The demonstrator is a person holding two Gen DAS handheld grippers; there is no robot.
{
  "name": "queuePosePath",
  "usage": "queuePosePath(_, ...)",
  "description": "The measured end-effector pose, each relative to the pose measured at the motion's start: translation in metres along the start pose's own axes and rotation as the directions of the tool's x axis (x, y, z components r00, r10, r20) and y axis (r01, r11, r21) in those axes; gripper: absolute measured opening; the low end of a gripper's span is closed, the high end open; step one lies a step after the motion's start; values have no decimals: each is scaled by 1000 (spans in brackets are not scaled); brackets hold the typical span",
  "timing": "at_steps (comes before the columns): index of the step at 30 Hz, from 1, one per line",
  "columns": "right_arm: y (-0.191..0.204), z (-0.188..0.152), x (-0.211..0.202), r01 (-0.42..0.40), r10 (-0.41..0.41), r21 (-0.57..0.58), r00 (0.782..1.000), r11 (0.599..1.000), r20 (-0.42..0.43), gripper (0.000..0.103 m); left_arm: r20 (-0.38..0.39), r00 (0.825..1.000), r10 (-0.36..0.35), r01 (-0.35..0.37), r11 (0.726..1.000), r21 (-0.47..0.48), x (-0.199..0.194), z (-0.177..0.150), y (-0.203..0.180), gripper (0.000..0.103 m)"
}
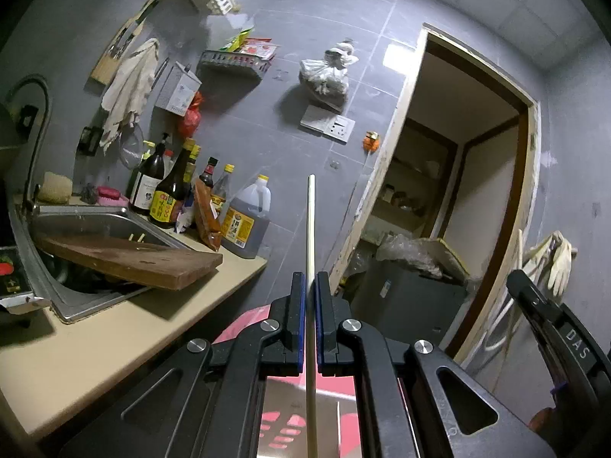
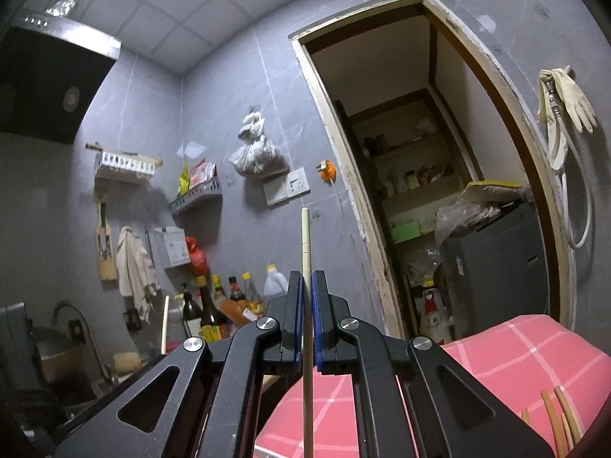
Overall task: Organize utensils
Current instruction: 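Carry the chopstick with the right tool and drop it into the white caddy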
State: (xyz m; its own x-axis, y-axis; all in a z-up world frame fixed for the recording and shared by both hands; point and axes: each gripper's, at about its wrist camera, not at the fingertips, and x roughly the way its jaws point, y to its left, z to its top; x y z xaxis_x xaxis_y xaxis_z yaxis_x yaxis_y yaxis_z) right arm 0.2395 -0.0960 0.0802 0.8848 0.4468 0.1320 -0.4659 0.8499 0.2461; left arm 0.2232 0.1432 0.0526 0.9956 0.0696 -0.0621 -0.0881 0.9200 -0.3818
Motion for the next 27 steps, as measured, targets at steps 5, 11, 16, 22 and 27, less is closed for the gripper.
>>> queuePosePath(5, 4, -7, -3, -12, 11, -24, 999, 1000, -44, 3, -17, 1000, -3, 4, 998, 66, -6, -10, -10, 3)
queuePosePath(11, 5, -14, -6, -22, 18, -35, 995, 999, -101, 3, -81, 997, 7, 0, 996, 92, -3, -19, -10, 3)
queuePosePath(16, 5, -18, -8, -24, 18, -41, 990, 999, -142, 4, -132, 991, -6, 18, 996, 86, -4, -23, -7, 4)
queuePosePath(22, 3, -21, -10, -20, 12, -40, 982, 999, -187, 4, -187, 982, -26, 41, 996, 76, -5, -26, -6, 4)
queuePosePath(27, 2, -19, -14, -18, 10, -41, 979, 999, -201, 11, -199, 979, -44, 58, 996, 64, -12, -24, -6, 14)
